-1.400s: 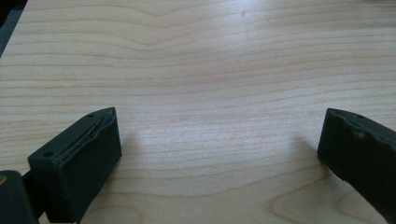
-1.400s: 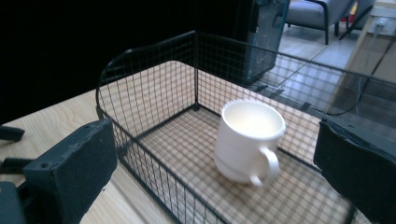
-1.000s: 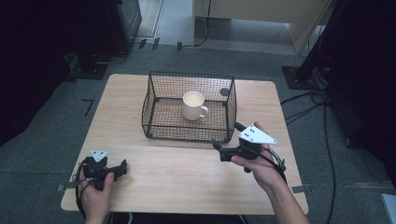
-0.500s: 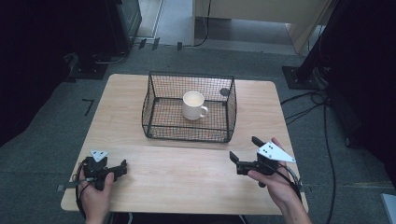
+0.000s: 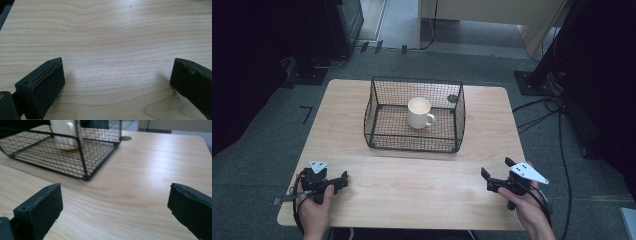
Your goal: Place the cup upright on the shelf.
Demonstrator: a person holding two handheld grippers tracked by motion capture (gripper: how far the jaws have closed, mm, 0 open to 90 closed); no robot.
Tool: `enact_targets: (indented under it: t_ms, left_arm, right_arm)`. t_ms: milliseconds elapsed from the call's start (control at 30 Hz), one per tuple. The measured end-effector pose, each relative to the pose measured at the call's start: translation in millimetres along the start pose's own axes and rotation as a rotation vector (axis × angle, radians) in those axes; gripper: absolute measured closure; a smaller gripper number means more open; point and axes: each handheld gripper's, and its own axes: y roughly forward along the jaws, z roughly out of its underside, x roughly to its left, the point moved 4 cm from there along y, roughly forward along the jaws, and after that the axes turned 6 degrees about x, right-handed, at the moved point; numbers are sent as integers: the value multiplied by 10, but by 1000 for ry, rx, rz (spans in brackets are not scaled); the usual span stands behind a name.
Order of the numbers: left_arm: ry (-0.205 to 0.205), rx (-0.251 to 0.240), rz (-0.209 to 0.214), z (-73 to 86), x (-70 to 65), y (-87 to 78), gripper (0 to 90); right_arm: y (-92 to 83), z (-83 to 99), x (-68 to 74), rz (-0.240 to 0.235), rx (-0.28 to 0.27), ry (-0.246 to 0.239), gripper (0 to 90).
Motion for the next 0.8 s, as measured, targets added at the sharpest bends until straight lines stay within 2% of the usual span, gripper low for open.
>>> enact_targets:
  t_ms: [167,267,467,600,800]
  left_arm:
    - [0,0,0,0,0,0,0]
    - [0,0,0,0,0,0,0]
    - [0,0,0,0,0,0,0]
    - [0,0,0,0,0,0,0]
    - [0,0,0,0,0,0,0]
  right_arm:
    - [-39,113,-161,42,18,18,0]
    - [-61,174,-245,74,30,13,0]
    - [-105,307,-389,107,53,44,0]
    - [-142,367,-462,127,66,48,5]
    - [-147,483,-534,175,146,51,24]
